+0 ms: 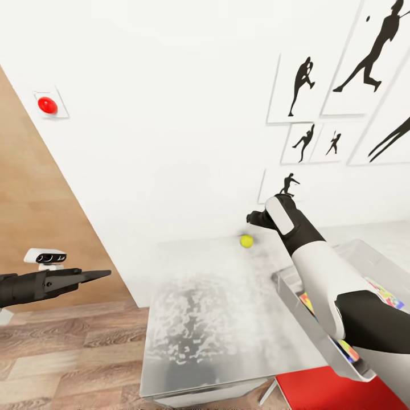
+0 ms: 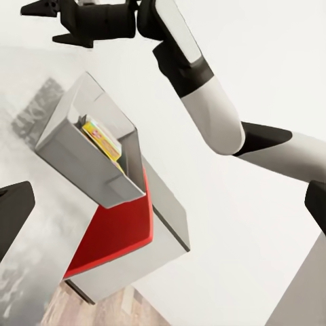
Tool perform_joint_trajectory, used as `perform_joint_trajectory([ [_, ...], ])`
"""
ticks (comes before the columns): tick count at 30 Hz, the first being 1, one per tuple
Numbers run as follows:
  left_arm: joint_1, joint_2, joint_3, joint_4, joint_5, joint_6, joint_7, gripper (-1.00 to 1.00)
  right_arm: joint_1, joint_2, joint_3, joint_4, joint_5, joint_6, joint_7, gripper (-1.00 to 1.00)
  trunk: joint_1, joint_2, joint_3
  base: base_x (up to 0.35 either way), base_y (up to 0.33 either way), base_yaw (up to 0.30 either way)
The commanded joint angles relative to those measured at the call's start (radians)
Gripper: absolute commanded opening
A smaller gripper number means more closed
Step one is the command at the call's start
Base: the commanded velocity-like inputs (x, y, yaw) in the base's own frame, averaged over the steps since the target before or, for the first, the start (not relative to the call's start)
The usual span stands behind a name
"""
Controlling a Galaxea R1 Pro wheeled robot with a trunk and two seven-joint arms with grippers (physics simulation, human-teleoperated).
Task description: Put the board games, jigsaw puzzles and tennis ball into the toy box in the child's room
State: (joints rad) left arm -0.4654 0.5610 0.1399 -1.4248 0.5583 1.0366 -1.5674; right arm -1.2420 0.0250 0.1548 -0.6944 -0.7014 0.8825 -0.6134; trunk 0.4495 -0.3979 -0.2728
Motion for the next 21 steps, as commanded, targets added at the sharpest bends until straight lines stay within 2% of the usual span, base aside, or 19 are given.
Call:
perform_joint_trajectory([
  [1,-0.001,0.000,0.000,0.000,0.000,0.011,-0.003,1.00,-0.004,0.000,0.003,0.000,-0.010,0.001,-0.010,1.00,0.001,-0.002,-0.004,0.000,0.000,0.000],
  [21,-0.001,0.000,0.000,0.002,0.000,0.010,-0.003,1.00,-0.011,0.008,0.003,0.001,-0.010,0.001,-0.009,1.00,0.001,-0.002,-0.036,0.000,0.000,0.000],
])
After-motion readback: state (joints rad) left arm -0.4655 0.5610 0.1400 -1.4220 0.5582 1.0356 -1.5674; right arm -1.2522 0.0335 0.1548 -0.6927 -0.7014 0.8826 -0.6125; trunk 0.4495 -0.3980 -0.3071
